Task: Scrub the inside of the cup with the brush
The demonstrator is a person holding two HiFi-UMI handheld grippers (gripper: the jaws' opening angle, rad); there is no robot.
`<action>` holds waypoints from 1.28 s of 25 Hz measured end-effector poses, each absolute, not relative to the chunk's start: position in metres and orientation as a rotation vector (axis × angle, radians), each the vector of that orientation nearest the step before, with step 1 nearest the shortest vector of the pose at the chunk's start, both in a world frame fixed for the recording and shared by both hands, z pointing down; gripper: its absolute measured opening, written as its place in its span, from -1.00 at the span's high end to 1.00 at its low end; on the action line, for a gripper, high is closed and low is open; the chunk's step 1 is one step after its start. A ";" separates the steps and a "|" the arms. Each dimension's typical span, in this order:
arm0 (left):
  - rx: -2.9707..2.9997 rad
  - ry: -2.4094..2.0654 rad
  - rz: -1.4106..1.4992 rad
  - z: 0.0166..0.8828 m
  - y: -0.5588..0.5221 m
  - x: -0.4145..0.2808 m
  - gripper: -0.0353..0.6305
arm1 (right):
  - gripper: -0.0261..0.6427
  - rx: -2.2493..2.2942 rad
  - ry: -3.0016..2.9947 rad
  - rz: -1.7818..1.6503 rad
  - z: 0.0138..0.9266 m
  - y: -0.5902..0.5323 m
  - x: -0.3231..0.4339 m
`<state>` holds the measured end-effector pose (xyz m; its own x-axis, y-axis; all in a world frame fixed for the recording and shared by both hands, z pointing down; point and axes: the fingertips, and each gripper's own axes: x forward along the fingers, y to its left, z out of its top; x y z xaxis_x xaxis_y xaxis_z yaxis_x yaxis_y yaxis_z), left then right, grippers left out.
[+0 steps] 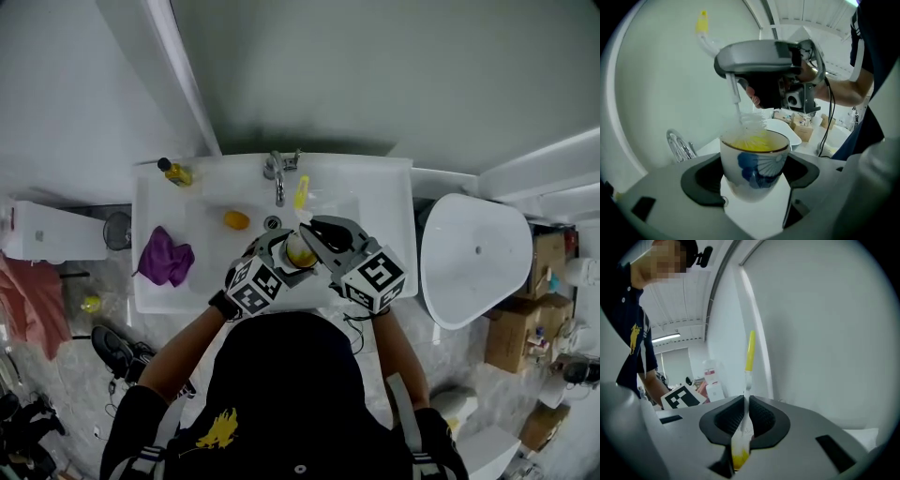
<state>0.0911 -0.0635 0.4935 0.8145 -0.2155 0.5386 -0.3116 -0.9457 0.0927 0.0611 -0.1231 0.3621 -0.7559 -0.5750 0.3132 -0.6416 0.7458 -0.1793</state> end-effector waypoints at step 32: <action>2.398 -0.881 0.925 0.698 -0.118 0.015 -0.31 | 0.76 1.379 -2.065 1.019 0.621 -0.147 0.143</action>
